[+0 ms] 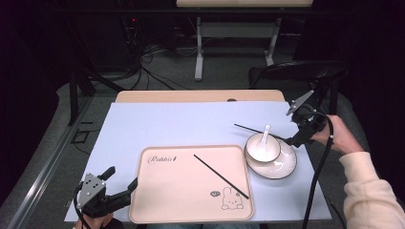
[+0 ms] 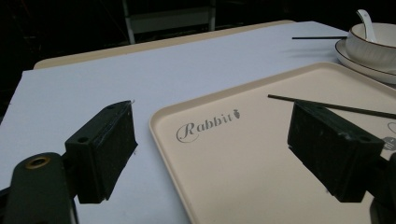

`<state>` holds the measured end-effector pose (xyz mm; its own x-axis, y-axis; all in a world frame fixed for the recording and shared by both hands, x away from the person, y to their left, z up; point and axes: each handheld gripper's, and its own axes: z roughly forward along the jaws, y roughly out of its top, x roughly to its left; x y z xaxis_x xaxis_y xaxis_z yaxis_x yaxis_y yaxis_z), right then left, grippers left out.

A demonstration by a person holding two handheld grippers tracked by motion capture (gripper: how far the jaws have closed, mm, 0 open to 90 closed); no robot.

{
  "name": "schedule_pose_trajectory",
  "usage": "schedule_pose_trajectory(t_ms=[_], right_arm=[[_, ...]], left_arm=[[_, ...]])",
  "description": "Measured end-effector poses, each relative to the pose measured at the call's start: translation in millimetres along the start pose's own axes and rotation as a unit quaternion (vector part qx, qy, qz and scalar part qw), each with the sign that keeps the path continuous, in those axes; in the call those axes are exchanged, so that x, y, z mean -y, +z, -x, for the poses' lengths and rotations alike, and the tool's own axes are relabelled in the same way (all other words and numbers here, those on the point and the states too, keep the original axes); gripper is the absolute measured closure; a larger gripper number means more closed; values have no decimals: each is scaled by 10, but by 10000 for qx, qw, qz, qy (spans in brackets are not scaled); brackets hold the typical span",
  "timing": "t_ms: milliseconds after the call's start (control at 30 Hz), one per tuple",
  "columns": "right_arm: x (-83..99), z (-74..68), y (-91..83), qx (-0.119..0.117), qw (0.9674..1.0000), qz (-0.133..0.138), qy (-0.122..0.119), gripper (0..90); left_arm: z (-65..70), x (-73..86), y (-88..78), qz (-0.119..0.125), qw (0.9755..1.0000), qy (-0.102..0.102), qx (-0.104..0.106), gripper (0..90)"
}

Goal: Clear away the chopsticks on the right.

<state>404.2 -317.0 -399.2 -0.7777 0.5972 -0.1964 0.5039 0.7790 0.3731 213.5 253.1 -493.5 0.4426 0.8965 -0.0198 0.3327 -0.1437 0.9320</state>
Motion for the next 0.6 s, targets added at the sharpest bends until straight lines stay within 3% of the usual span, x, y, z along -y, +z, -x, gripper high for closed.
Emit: schedule_pose_trajectory(t_ms=[33, 133, 367, 400, 600], right_arm=[[-12, 45, 25, -1, 9999, -12, -133, 0], [-50, 147, 117, -49, 9996, -194, -203, 0], [-111, 305, 349, -160, 9984, -484, -251, 0], [-109, 309, 380, -277, 9981, -510, -223, 0], [-92, 410, 520, -286, 9976, -601, -193, 0]], left_arm=[[0, 0, 1, -1, 10000, -2, 1, 153], [1, 0, 2, -3, 10000, 7, 5, 154], [0, 1, -1, 7, 10000, 4, 6, 153], [-2, 1, -1, 5, 10000, 5, 3, 153], [-3, 1, -2, 7, 10000, 4, 4, 153]])
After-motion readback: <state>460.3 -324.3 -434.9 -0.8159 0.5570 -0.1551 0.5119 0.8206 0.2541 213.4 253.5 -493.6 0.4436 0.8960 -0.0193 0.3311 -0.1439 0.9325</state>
